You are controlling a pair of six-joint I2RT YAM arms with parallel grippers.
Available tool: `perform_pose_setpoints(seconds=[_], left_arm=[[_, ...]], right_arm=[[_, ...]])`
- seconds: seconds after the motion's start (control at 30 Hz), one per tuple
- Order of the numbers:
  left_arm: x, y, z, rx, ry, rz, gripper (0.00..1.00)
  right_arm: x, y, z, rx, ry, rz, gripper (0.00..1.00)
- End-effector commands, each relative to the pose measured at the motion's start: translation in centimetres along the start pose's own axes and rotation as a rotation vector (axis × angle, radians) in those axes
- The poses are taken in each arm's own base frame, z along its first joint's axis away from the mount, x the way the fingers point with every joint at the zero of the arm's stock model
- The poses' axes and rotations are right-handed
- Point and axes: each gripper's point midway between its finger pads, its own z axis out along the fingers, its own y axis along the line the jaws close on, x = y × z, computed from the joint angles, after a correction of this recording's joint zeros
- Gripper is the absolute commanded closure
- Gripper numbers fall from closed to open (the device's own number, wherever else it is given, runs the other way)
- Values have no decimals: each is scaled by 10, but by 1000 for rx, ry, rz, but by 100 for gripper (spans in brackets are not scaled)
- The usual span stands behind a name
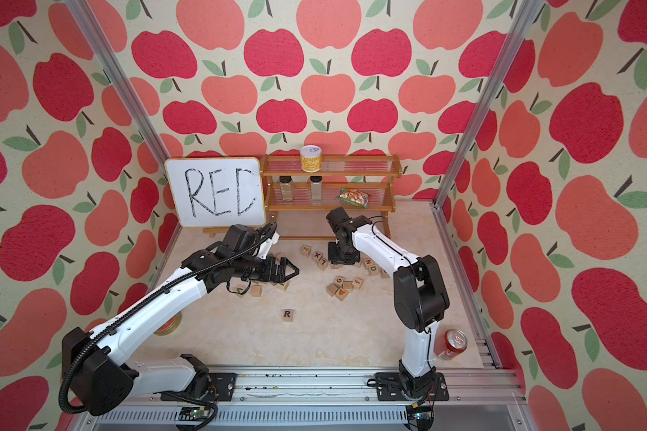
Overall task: Assemble the uppercase word "red" with letter blocks
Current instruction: Pick up the letter block from the center of the board, then place the letter block at the center of the board.
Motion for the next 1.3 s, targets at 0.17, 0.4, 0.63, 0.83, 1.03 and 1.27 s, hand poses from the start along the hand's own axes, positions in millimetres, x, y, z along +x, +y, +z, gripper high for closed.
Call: perform_pose_setpoints(seconds=[0.17,0.4,0.63,0.83,1.03,1.27], left_arm=[[21,7,-13,-24,10,-20,1],[42,5,-29,6,23,-5,1],[66,3,-52,30,23,-2,1],[84,5,-70,40,3,-10,1],[101,7,-82,50,2,-38,1],[114,8,-94,63,-18,-58,1]], right_arm=[[14,24,-29,-4,-30,-34,100],[37,49,-36,18,-48,-27,100],[65,77,-42,43,-69,-27,100],[86,97,-46,59,-90,-38,100],[106,106,-44,73,-94,-37,100],[126,111,-36,76,-86,-24,100]])
